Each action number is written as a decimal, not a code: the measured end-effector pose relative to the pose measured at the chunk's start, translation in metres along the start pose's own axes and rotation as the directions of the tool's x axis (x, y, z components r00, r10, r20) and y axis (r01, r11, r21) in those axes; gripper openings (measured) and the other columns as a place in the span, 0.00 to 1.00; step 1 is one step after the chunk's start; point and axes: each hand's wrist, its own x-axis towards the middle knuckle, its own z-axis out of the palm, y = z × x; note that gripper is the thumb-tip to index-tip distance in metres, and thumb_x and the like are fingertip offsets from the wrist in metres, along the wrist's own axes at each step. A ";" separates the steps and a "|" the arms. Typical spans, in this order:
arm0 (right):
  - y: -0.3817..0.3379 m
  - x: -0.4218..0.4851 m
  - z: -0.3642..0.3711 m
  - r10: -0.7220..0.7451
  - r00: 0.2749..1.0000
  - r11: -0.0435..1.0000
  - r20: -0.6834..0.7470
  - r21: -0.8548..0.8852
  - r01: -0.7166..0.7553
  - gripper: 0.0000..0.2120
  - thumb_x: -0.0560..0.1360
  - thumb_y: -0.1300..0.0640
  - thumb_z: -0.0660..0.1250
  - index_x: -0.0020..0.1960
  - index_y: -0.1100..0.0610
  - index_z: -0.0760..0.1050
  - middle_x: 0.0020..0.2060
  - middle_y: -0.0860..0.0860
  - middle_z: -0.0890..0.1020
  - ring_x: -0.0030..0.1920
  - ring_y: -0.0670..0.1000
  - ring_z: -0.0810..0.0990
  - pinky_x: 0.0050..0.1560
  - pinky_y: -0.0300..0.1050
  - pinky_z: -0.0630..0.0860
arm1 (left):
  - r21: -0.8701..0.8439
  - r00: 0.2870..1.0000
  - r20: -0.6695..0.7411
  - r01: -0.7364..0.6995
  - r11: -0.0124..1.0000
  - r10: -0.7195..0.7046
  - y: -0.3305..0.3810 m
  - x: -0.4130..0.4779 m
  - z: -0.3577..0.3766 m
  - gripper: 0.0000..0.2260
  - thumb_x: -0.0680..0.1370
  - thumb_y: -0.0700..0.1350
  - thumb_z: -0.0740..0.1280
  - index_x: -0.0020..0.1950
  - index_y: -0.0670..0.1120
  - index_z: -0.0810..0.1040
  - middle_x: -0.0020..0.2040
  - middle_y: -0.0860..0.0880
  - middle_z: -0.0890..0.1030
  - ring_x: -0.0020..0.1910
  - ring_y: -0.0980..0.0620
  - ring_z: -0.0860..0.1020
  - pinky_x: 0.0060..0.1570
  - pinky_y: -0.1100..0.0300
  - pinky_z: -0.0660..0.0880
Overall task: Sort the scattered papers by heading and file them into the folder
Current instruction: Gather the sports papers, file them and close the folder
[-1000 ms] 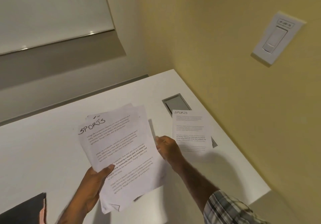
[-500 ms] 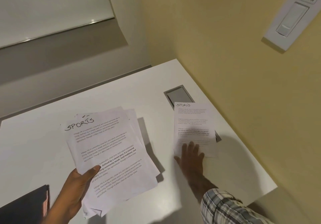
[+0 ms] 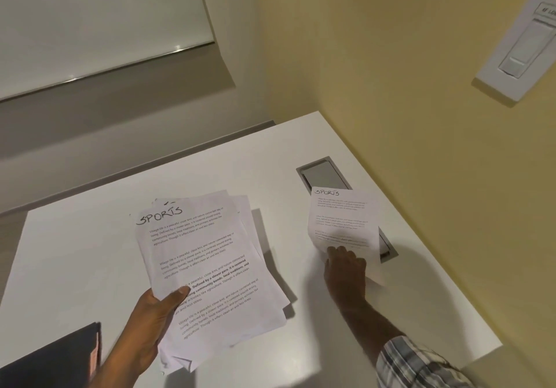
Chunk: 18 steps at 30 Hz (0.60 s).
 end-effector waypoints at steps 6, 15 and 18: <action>-0.072 -0.010 -0.094 -0.264 0.838 0.817 -0.477 0.351 0.457 0.13 0.81 0.61 0.64 0.63 0.60 0.80 0.60 0.53 0.85 0.60 0.49 0.83 0.61 0.43 0.78 | -0.010 1.000 0.015 -0.026 1.000 0.026 -0.001 0.007 0.008 0.14 0.79 0.34 0.67 0.65 0.42 0.79 0.59 0.39 0.85 0.56 0.38 0.84 0.62 0.41 0.76; -0.141 -0.065 -0.126 -0.858 0.467 0.437 -0.214 0.174 0.883 0.16 0.79 0.57 0.66 0.66 0.52 0.77 0.71 0.57 0.76 0.71 0.63 0.74 0.61 0.55 0.79 | -0.278 0.991 0.103 -0.052 0.959 0.083 0.020 -0.017 0.018 0.14 0.79 0.38 0.67 0.64 0.39 0.81 0.61 0.35 0.82 0.60 0.35 0.81 0.66 0.38 0.73; -0.152 -0.075 -0.127 -0.888 0.443 0.427 -0.124 0.138 0.894 0.15 0.76 0.54 0.68 0.63 0.49 0.77 0.69 0.55 0.78 0.70 0.62 0.75 0.57 0.54 0.80 | -0.376 0.984 0.139 -0.048 0.925 0.108 0.024 -0.027 0.015 0.13 0.82 0.38 0.63 0.64 0.38 0.80 0.63 0.33 0.81 0.62 0.32 0.80 0.62 0.37 0.76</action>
